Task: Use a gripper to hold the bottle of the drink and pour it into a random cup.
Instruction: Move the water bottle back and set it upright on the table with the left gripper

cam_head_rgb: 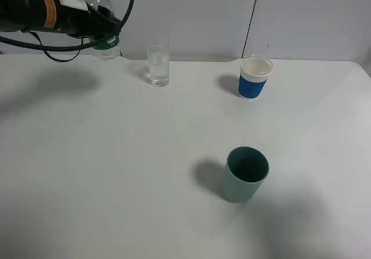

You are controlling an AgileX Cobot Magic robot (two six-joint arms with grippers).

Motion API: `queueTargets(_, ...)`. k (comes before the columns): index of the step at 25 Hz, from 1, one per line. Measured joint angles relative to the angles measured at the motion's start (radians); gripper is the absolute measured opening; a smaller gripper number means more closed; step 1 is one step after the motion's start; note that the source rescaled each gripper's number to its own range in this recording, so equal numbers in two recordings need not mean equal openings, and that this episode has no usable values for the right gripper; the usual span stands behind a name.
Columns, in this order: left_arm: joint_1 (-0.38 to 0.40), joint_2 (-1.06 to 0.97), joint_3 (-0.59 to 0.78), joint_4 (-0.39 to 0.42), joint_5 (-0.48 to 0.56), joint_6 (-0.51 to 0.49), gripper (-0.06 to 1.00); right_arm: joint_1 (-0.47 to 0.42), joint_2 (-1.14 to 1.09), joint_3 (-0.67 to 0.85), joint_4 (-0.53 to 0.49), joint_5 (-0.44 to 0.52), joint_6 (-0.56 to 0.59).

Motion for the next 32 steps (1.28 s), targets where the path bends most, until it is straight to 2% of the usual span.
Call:
queueTargets(7,0.102,-0.022,0.139,-0.006,-0.200,-0.001,0.00,0.000,0.000,0.000,0.000,0.000,0.000)
queueTargets(10,0.135,-0.022,0.183,-0.005,-0.274,0.031,0.00,0.000,0.000,0.000,0.000,0.000,0.000)
queueTargets(13,0.159,-0.022,0.226,-0.004,-0.342,0.127,0.00,0.000,0.000,0.000,0.000,0.000,0.000)
queueTargets(16,0.170,-0.022,0.272,-0.003,-0.393,0.286,0.00,0.000,0.000,0.000,0.000,0.000,0.000)
queueTargets(20,0.194,-0.016,0.318,-0.026,-0.447,0.435,0.00,0.000,0.000,0.000,0.000,0.000,0.000)
queueTargets(26,0.216,0.068,0.333,-0.101,-0.529,0.504,0.00,0.000,0.000,0.000,0.000,0.000,0.000)
queueTargets(32,0.216,0.168,0.333,-0.177,-0.588,0.629,0.00,0.000,0.000,0.000,0.000,0.000,0.000)
